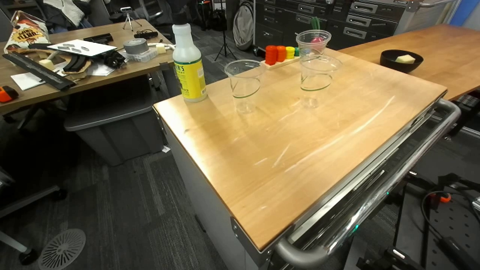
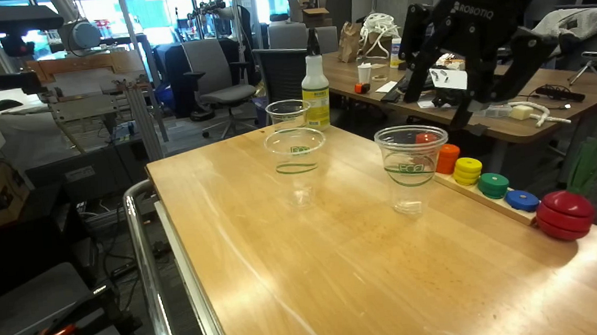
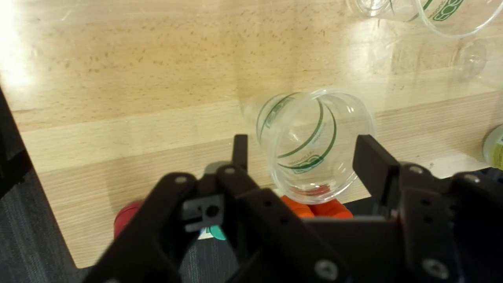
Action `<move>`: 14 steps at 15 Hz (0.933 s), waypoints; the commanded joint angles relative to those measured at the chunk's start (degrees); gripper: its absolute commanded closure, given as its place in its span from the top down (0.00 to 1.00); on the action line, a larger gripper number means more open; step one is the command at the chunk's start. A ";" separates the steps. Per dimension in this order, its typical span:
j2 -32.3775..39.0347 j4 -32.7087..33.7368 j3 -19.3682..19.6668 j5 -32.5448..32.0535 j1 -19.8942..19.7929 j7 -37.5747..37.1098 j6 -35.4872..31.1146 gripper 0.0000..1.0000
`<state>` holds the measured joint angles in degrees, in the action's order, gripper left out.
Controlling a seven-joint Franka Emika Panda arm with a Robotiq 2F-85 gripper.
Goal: Stack the cups
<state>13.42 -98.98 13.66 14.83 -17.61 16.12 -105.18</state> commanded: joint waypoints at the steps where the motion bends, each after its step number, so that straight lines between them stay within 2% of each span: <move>1: 2.00 3.18 -0.12 -0.81 -0.92 -1.17 1.22 1.00; 14: 9.77 10.26 -0.71 -2.06 -1.85 -3.65 4.06 1.00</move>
<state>20.20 -93.26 13.71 13.62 -18.36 13.96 -103.99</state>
